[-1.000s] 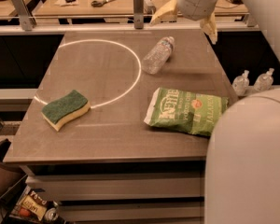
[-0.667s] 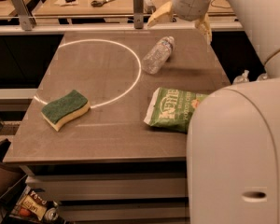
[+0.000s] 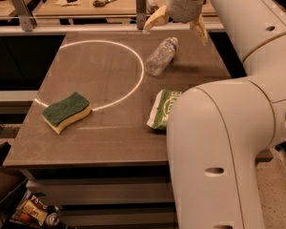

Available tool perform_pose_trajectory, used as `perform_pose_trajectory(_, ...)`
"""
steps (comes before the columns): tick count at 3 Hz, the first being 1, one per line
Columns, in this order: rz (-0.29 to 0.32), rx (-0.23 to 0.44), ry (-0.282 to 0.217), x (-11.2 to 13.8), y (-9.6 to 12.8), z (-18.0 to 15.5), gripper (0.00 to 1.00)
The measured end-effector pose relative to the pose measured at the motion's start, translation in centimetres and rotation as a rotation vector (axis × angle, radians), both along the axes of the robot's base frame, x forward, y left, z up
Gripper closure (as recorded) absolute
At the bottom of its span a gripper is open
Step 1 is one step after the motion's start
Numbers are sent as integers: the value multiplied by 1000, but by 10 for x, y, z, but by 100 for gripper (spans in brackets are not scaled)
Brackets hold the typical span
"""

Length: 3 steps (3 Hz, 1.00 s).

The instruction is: Place water bottle upright

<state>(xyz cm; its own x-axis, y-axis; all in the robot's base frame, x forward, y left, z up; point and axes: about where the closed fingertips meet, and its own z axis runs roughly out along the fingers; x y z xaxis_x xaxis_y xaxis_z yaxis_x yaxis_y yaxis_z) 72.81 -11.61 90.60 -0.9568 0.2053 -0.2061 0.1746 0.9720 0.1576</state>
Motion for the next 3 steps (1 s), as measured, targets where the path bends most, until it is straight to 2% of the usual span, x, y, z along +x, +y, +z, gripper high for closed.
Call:
perform_pose_trajectory(1,-68,60,-33,0,-3,5,0)
perform_pose_trajectory(2,-145,109,-58,-11,-3,4,0)
perform_pose_trajectory(3,-191,127,-71,-25,3,-5,0)
